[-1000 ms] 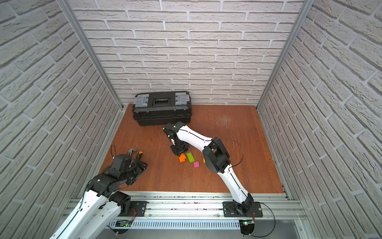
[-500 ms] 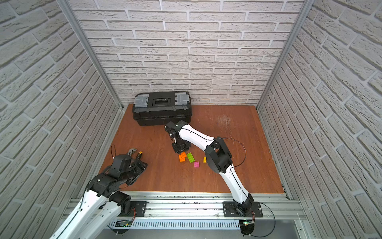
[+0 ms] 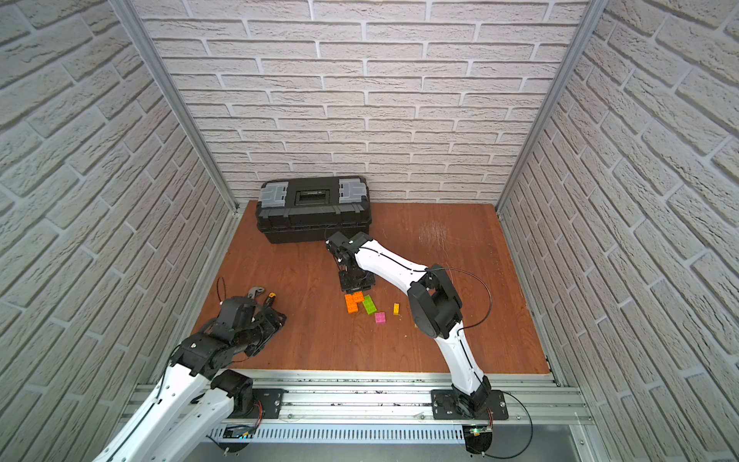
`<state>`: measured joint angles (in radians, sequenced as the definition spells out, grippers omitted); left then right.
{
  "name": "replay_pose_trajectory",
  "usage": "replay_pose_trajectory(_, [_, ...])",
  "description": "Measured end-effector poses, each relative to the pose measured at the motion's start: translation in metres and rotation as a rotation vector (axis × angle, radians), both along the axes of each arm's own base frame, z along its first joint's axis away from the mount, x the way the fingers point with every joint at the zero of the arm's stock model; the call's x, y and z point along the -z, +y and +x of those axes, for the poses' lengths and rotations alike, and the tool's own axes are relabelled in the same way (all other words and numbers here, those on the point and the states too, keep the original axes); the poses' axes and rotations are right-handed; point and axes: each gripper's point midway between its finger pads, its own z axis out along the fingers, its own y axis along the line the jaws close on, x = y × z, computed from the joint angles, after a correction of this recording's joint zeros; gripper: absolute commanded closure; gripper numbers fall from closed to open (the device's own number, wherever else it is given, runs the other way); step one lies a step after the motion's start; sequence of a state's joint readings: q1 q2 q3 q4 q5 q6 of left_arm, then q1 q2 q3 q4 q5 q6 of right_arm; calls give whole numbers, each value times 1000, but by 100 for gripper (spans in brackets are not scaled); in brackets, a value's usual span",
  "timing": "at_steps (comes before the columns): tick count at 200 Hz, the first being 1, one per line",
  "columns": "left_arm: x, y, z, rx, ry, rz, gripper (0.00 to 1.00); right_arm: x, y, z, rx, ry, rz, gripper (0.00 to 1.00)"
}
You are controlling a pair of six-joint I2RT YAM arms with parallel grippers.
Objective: Assemble a carrot with lego
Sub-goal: Assemble the lego brick with the lego brick.
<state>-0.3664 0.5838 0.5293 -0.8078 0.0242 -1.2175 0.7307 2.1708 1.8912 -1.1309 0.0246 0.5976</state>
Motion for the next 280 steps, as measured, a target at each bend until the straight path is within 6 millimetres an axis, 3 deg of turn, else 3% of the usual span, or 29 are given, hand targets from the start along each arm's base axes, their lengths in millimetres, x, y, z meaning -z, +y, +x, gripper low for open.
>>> replay_pose_trajectory(93, [1,-1,1,12,-10,0,22,1,18,-11,-3,-12,13,86])
replay_pose_trajectory(204, [2,-1,0,12,-15,-5,22,2,19,-13,-10,-12,9,86])
replay_pose_trajectory(280, [3,-1,0,12,-14,-5,22,15,21,-19,-18,8,-11,86])
